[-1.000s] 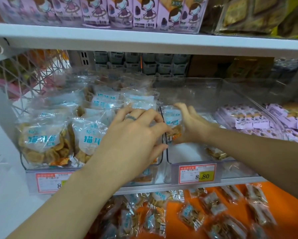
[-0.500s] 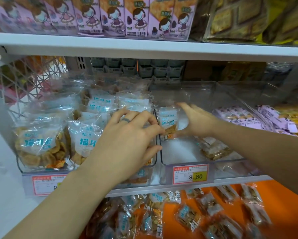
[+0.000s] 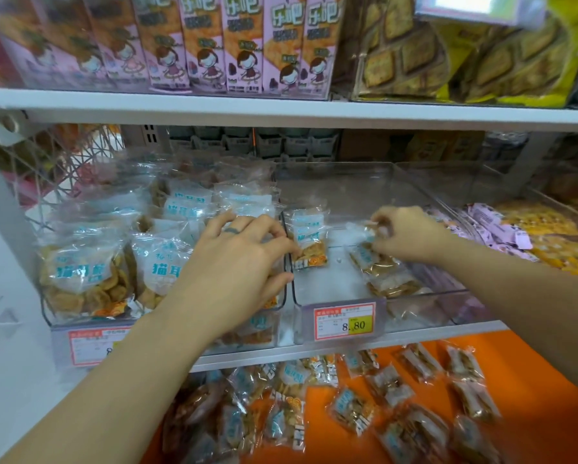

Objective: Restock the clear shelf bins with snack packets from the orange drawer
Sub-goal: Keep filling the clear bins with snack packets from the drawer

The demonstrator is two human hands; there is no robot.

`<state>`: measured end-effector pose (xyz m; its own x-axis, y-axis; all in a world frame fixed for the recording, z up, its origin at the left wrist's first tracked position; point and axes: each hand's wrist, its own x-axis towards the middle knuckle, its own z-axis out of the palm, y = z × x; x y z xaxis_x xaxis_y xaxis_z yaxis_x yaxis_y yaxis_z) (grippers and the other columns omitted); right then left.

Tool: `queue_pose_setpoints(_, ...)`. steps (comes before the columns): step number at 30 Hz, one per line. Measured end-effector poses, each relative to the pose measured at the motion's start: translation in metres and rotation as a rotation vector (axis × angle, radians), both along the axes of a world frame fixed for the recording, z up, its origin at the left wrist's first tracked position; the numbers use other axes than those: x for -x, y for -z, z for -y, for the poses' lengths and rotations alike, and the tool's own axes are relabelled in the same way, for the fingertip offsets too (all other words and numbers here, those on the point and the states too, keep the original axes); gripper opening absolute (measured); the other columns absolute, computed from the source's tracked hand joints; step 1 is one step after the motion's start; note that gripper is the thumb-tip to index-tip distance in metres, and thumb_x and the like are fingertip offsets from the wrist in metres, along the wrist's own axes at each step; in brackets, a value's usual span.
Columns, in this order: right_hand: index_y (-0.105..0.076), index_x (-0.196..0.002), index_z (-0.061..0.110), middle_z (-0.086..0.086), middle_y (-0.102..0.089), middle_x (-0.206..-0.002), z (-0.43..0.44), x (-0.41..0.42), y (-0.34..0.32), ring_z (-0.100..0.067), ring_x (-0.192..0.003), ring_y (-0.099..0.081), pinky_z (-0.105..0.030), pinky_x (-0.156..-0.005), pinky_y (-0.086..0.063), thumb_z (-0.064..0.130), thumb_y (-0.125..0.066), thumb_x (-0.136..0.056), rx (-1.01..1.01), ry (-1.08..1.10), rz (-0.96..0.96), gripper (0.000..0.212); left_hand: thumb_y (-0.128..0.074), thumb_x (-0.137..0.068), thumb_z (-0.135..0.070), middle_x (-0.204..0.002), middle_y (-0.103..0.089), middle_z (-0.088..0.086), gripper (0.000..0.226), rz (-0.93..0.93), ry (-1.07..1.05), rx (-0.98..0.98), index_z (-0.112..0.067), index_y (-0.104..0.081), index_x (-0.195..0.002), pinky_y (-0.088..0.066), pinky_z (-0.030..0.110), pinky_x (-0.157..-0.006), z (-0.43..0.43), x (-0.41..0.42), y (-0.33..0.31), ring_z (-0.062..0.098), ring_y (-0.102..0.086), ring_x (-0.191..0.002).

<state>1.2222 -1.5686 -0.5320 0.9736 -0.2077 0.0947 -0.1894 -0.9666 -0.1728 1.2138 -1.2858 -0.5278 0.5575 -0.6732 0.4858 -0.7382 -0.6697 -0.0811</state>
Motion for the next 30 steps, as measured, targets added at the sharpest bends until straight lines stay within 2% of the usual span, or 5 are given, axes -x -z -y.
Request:
queue_pose_setpoints(6, -0.055, -0.096, -0.012, -0.018, -0.062, -0.087, -0.022, 0.067, -0.052, -0.020, -0.066, -0.065, -0.028, -0.057, -0.058, -0.001, -0.038, -0.092, -1.301, 0.000, 0.081, 0.021, -0.056, -0.082, -0.039, -0.106, -0.062, -0.001, 0.030, 0.031, 0.025, 0.127, -0.024, -0.069, -0.105, -0.031, 0.043, -0.106, 0.013, 0.018, -0.006, 0.024, -0.064, -0.093)
queue_pose_setpoints(10, -0.061, -0.104, 0.001, -0.016, -0.069, -0.095, -0.041, 0.102, -0.053, -0.024, -0.076, -0.069, -0.036, -0.072, -0.059, 0.006, -0.041, -0.083, -1.643, -0.178, -0.036, 0.030, -0.048, -0.087, -0.054, -0.127, -0.051, -0.017, 0.061, -0.474, 0.093, 0.394, -0.034, -0.035, -0.143, -0.045, 0.028, -0.095, 0.034, 0.053, -0.015, 0.005, -0.055, -0.110)
queue_pose_setpoints(20, -0.058, -0.120, 0.005, -0.018, -0.067, -0.112, -0.057, 0.120, -0.050, -0.028, -0.096, -0.067, -0.040, -0.086, -0.056, 0.009, -0.050, -0.085, -1.670, -0.237, -0.045, 0.037, -0.074, -0.071, -0.032, -0.120, -0.044, -0.030, 0.061, -1.042, 0.289, 0.986, -0.052, -0.039, -0.117, -0.053, 0.018, -0.071, 0.046, 0.055, -0.009, 0.009, -0.069, -0.087)
queue_pose_setpoints(25, -0.059, -0.114, 0.023, 0.004, -0.072, -0.102, -0.071, 0.119, -0.054, -0.015, -0.088, -0.070, -0.030, -0.074, -0.059, 0.008, -0.072, -0.075, -1.114, -0.262, 0.091, 0.044, -0.074, -0.080, -0.023, -0.105, -0.057, -0.022, 0.055, -0.847, 0.201, 0.948, -0.056, -0.040, -0.107, -0.052, 0.021, -0.069, 0.041, 0.051, -0.009, 0.005, -0.065, -0.077)
queue_pose_setpoints(30, -0.060, -0.103, 0.018, -0.003, -0.072, -0.097, -0.058, 0.088, -0.059, -0.022, -0.081, -0.070, -0.033, -0.071, -0.060, -0.004, -0.073, -0.073, -1.038, -0.167, 0.287, 0.040, -0.067, -0.086, -0.024, -0.102, -0.055, -0.020, 0.055, -0.459, 0.038, 0.613, -0.044, -0.039, -0.129, -0.042, 0.010, -0.069, 0.027, 0.043, -0.021, -0.002, -0.056, -0.080)
